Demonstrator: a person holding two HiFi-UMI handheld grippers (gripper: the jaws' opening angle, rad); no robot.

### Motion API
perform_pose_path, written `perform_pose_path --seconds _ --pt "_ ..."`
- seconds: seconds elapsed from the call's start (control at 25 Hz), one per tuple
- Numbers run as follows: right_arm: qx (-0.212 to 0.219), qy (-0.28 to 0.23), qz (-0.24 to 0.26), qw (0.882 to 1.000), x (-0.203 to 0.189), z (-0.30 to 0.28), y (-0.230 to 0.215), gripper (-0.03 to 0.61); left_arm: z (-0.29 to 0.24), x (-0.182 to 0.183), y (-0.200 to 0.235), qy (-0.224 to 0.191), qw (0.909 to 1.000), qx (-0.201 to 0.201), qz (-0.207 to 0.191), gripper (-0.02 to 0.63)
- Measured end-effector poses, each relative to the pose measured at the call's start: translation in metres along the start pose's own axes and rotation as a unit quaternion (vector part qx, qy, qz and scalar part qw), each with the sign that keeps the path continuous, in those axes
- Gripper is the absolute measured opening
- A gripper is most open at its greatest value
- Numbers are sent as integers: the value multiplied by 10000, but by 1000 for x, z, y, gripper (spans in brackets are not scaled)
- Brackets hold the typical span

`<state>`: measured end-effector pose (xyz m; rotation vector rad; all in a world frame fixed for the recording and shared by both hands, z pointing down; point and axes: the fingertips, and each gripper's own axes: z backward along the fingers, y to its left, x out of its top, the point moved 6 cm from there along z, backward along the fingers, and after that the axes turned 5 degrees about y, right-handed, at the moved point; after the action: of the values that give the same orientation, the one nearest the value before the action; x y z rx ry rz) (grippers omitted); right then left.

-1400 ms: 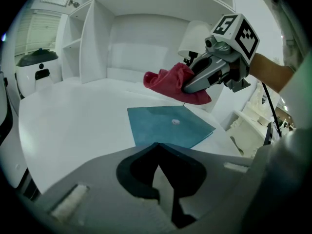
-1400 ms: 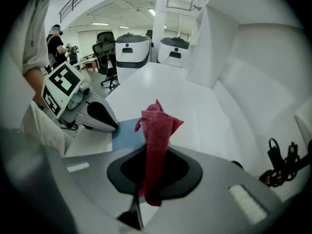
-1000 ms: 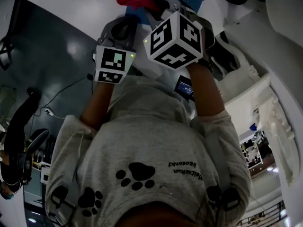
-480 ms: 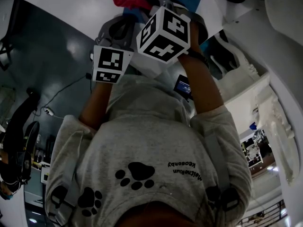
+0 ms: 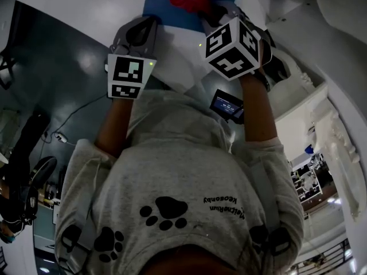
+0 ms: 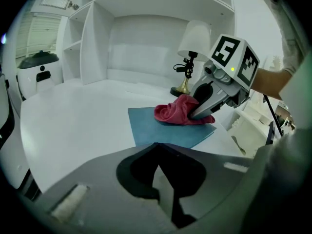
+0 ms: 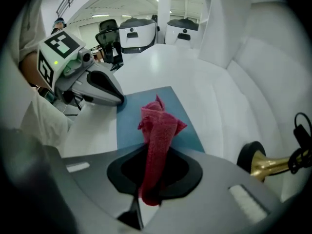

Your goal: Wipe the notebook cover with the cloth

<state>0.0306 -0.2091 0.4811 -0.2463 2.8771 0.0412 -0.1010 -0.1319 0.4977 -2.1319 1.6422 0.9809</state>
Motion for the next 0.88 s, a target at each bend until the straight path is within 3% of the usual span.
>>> perform_pose_path --seconds 0.4,0.88 --pt "-231 340 -510 9978 -50 14 -11 43 3 0 3 -6 10000 -13 10 -2" --pt "-484 739 -494 9949 -63 16 -10 43 13 -10 7 79 9997 -36 233 -2"
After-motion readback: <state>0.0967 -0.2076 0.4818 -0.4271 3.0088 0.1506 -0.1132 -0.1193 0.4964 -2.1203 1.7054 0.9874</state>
